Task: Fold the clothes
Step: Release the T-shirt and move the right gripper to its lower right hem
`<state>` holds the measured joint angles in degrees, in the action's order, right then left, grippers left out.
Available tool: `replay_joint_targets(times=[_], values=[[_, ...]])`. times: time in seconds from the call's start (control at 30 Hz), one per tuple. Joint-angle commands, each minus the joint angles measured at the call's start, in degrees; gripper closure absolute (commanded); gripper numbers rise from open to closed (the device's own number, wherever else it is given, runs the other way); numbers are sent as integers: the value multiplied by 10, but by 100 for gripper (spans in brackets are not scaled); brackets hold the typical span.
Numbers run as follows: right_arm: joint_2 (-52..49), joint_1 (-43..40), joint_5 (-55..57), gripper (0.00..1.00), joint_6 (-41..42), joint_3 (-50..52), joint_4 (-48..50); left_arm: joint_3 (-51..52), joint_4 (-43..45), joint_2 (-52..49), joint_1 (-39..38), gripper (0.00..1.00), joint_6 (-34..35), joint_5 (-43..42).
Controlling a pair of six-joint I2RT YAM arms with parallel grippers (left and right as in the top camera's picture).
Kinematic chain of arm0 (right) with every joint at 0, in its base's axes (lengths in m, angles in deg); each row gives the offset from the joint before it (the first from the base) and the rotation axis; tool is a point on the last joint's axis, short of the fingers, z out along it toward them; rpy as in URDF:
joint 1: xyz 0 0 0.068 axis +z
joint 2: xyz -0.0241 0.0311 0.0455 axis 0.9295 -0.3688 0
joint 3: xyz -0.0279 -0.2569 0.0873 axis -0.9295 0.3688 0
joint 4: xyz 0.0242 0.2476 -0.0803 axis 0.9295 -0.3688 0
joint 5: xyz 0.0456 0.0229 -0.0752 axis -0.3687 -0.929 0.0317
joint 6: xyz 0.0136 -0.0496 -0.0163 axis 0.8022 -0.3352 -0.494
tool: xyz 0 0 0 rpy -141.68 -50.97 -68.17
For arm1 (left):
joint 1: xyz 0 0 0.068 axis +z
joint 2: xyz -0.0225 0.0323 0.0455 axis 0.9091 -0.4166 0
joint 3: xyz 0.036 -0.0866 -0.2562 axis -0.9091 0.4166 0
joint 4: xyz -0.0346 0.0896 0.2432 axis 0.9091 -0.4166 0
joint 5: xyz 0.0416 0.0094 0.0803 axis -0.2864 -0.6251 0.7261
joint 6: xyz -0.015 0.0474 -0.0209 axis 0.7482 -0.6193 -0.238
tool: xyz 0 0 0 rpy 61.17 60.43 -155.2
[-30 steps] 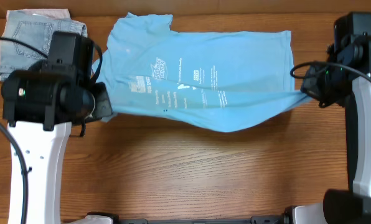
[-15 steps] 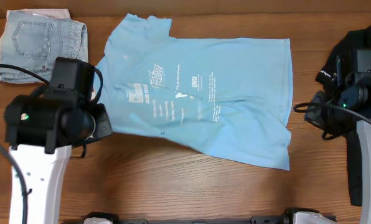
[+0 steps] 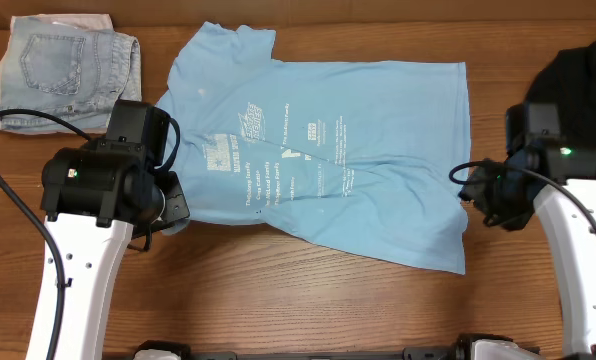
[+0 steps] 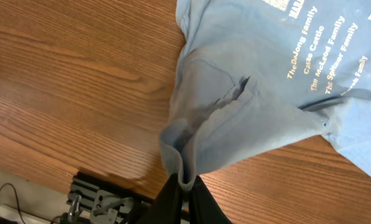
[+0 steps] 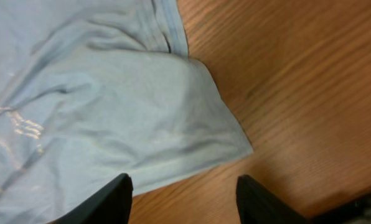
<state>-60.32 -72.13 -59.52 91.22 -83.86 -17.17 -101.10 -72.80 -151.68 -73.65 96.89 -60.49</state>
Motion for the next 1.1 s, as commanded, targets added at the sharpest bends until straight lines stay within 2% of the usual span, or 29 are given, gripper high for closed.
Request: replay_joint_targets(times=[0.0, 0.07, 0.1, 0.27, 0.37, 0.53, 0.63, 0.77, 0.93, 1.03, 1.07], values=[[3, -2, -1, 35, 82, 63, 35, 3, 3, -1, -3, 89, 12, 12], [3, -2, -1, 17, 109, 89, 44, 3, 5, -1, -3, 88, 12, 12], [3, -2, -1, 13, 124, 102, 49, 3, 9, -1, -3, 89, 12, 12], [3, -19, 21, 11, 169, 156, 93, 3, 20, -1, -3, 89, 12, 12], [3, -46, 21, 5, 176, 185, 116, 3, 19, -1, -3, 89, 12, 11], [3, -122, 8, 5, 150, 241, 151, 3, 22, -1, -3, 87, 12, 1], [3, -146, -29, 6, 118, 271, 180, 3, 24, -1, -3, 74, 12, 1], [3, -143, -41, 8, 115, 297, 197, 3, 33, -1, -3, 69, 12, 1], [3, -143, -55, 23, 100, 317, 208, 3, 38, -1, -3, 66, 12, 1], [3, -143, -77, 25, 100, 334, 226, 3, 41, -1, -3, 62, 12, 1], [3, -143, -92, 28, 101, 341, 242, 3, 44, -1, -3, 62, 12, 1]])
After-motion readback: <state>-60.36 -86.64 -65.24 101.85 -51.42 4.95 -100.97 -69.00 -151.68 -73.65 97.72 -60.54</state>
